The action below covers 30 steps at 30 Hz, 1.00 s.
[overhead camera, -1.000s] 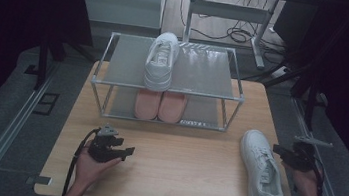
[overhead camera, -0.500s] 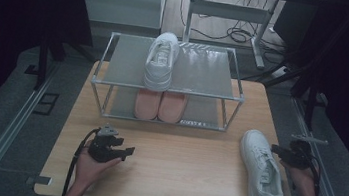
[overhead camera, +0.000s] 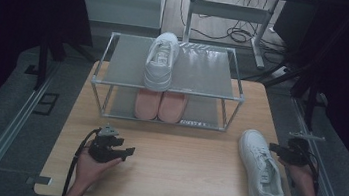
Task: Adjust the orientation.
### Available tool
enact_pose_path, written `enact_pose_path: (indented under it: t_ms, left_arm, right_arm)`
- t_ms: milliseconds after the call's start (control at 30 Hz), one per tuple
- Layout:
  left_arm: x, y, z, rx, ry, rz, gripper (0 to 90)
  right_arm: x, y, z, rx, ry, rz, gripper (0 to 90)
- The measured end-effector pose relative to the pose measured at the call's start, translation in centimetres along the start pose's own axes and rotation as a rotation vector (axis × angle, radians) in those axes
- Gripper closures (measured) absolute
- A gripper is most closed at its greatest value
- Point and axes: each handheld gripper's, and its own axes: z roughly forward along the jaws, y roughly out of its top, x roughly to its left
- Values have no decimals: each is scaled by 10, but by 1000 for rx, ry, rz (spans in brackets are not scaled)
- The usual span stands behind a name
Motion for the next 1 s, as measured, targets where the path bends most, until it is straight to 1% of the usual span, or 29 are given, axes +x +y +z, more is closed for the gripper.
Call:
enact_pose_path:
  t_ms: [100,300,467,600,833,967,1000]
  left_arm:
    - [0,0,0,0,0,0,400]
    - [1,0,0,0,1,-4,400]
    - [1,0,0,0,1,-6,400]
    - [1,0,0,-2,1,-7,400]
    - [0,-1,1,4,-1,-4,400]
    - [0,0,1,3,-1,-6,400]
    - [0,0,1,3,-1,-6,400]
  right_arm:
    - [3,2,3,-3,11,-15,900]
    - [10,8,9,10,42,-49,899]
    - [17,12,14,22,82,-72,899]
    - [22,14,17,24,106,-86,899]
    - [26,15,19,21,123,-102,899]
    - [28,15,19,23,124,-109,899]
    - [27,15,19,25,126,-104,899]
